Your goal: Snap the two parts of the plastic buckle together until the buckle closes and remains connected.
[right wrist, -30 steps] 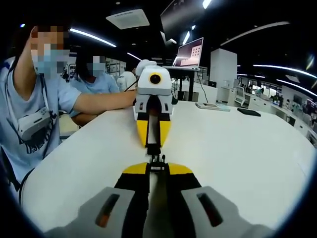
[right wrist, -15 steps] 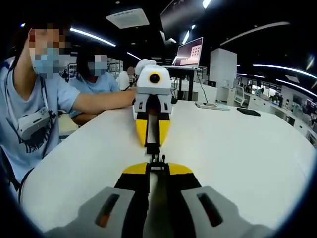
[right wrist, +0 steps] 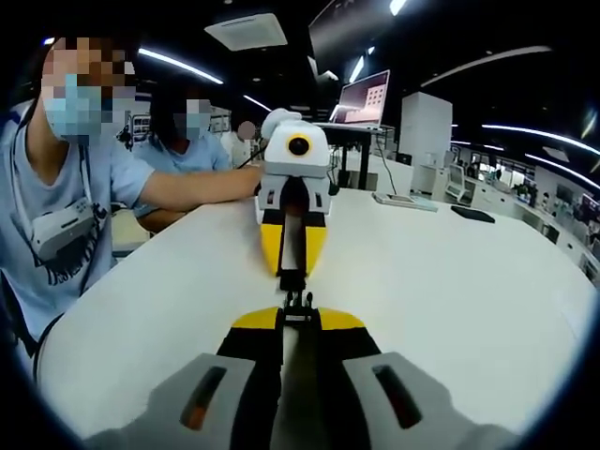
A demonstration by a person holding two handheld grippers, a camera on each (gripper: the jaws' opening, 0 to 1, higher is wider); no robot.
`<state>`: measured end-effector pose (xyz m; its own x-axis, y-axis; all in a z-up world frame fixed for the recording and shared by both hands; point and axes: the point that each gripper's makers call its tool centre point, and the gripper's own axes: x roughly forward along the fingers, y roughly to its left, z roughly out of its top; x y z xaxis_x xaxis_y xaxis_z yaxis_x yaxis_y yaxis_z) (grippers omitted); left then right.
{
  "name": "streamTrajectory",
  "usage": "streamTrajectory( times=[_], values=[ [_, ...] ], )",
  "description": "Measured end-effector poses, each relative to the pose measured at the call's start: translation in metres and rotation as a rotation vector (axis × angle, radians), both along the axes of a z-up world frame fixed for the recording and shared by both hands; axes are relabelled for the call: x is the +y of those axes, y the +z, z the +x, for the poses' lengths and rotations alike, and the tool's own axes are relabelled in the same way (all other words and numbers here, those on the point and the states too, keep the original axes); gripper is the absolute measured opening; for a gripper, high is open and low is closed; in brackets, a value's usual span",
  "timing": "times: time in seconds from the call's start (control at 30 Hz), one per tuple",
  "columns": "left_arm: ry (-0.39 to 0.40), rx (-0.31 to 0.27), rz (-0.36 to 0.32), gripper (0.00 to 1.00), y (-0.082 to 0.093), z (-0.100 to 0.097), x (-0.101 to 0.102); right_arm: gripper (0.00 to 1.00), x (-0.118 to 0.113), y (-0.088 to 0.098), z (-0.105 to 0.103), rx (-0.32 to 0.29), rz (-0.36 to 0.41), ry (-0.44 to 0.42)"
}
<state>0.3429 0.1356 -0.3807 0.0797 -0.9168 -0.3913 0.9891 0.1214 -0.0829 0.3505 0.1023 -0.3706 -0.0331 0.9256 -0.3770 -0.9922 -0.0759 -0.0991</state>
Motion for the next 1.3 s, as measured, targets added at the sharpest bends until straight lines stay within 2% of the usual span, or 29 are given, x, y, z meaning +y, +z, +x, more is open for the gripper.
streamTrajectory(
  times=[0.33, 0.83, 1.3],
  values=[
    [-0.004, -0.002, 0.003, 0.12, 0.000, 0.001, 0.000, 0.13, 0.001, 0.003, -0.002, -0.003, 0.009, 0.024],
    [-0.028, 0.021, -0.006, 0.12, -0.002, -0.010, -0.004, 0.12, 0.004, -0.001, -0.011, -0.018, -0.010, 0.053],
    [-0.035, 0.030, -0.009, 0.12, -0.001, -0.009, -0.003, 0.12, 0.004, -0.002, -0.013, -0.017, -0.013, 0.061]
  ],
)
